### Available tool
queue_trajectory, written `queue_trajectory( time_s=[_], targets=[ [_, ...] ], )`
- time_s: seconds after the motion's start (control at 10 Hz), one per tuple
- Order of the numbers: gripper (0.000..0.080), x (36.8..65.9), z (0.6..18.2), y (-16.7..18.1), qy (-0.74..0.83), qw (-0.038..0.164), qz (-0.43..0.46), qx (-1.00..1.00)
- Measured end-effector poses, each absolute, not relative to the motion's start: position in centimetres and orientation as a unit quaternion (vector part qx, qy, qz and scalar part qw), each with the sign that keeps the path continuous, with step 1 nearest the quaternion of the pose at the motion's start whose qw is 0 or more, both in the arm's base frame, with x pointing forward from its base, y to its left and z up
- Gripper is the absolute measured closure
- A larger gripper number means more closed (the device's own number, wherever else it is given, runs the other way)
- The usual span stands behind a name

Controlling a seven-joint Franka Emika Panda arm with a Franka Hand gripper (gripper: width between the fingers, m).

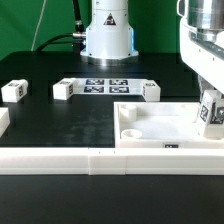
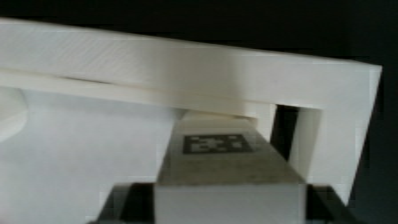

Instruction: Assemble one leg

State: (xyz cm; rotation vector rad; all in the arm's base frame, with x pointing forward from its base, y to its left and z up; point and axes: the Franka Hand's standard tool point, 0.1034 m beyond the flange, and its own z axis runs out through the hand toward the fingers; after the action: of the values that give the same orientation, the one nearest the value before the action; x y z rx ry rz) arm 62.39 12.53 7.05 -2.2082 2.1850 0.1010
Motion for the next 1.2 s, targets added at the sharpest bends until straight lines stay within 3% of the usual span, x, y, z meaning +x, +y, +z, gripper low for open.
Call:
queue_trajectory(
  time_s=[0.1, 0.4, 0.7, 1.2],
  targets=[
    [0.0509, 62.39, 7.04, 12.54, 0.702, 0.017, 0.032, -0.711],
    [0.0193, 62.34, 7.09, 12.64, 0.665, 0.017, 0.034, -0.746],
    [0.0152, 62.25, 7.0, 12.87, 0.516, 0.021, 0.03, -0.856],
    [0.0151, 62.28, 6.91, 12.54, 0.274, 0.024, 0.023, -0.961]
  ],
)
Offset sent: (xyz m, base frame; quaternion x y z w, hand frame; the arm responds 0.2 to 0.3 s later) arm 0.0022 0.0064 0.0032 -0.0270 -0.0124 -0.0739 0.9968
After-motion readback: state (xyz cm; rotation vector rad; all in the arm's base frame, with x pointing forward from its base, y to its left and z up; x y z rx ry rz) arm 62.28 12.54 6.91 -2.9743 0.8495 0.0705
